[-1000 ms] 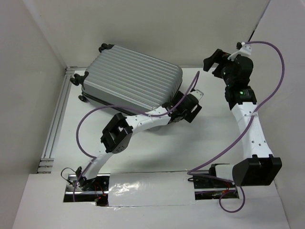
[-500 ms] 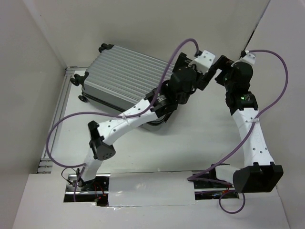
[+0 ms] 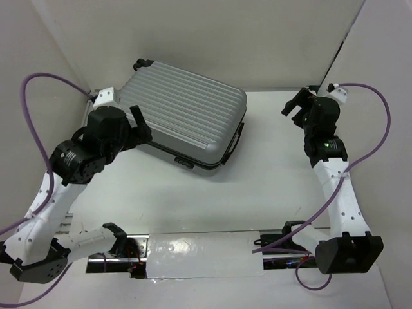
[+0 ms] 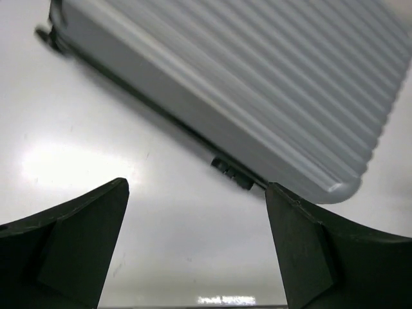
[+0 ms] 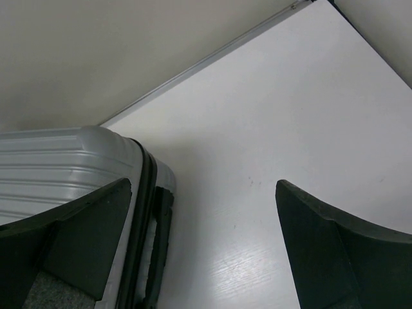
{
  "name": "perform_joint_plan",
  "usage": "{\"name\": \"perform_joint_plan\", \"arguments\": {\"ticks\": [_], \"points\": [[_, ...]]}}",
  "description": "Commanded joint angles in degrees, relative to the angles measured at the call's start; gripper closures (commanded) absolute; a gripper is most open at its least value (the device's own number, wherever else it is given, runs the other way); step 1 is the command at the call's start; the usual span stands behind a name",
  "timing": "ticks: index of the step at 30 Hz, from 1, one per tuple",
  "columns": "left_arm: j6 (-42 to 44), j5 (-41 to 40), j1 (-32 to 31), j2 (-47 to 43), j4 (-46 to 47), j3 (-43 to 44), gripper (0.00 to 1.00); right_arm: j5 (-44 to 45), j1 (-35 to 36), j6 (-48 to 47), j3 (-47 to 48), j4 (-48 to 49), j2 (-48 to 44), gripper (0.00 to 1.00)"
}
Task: Pack the luggage
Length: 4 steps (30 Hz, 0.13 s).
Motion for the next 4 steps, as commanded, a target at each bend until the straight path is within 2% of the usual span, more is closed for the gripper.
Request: {"name": "perform_joint_plan", "arguments": {"ticks": [1, 4], "points": [[-6.7, 4.8, 4.4, 3.2, -10.9, -1.7, 0.0, 0.0, 0.0, -1.1, -1.2, 0.0, -1.1, 0.0], [-6.7, 6.0, 8.4, 4.4, -10.9, -2.4, 0.0, -0.5, 0.0, -1.9, -1.2, 0.0, -1.1, 0.0]]}}
